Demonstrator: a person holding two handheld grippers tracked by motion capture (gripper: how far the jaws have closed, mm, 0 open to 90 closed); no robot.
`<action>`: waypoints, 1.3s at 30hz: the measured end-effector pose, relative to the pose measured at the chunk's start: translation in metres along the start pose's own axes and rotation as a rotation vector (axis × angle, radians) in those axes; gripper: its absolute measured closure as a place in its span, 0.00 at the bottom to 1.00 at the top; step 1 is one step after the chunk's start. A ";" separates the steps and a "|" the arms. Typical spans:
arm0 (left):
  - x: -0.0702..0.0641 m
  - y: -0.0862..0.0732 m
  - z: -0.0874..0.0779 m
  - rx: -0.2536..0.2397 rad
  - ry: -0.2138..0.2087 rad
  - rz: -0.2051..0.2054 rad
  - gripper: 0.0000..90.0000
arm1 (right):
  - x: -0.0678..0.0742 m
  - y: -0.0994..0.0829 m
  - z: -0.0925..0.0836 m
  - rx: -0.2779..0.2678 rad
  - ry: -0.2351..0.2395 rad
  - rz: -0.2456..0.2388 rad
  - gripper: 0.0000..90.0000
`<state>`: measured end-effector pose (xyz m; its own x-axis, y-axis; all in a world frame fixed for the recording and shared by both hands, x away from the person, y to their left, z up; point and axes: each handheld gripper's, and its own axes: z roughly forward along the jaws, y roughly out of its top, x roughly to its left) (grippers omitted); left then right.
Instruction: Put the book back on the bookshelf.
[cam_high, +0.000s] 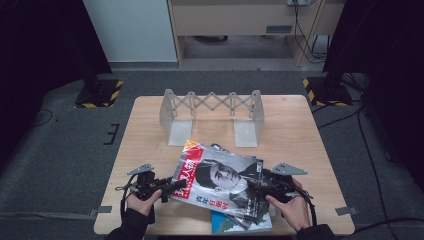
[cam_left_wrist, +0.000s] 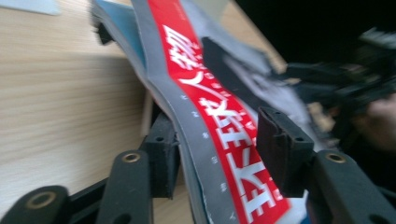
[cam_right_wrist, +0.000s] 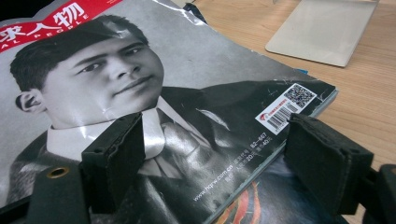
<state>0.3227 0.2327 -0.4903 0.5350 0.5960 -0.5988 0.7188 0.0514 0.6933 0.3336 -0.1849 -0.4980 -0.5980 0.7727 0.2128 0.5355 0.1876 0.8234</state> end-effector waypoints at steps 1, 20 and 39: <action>0.001 0.000 0.002 0.003 -0.021 -0.002 0.51 | 0.000 -0.001 0.000 -0.004 0.000 -0.002 0.22; 0.014 0.012 0.015 0.011 -0.036 -0.118 0.68 | -0.001 -0.002 0.001 -0.012 -0.003 0.002 0.21; 0.003 0.025 0.011 0.013 -0.038 -0.167 0.84 | -0.026 0.003 -0.015 -0.050 -0.085 0.047 0.25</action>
<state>0.3474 0.2271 -0.4793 0.4235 0.5493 -0.7203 0.8048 0.1368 0.5775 0.3419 -0.2135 -0.4932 -0.5186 0.8292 0.2083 0.5303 0.1209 0.8391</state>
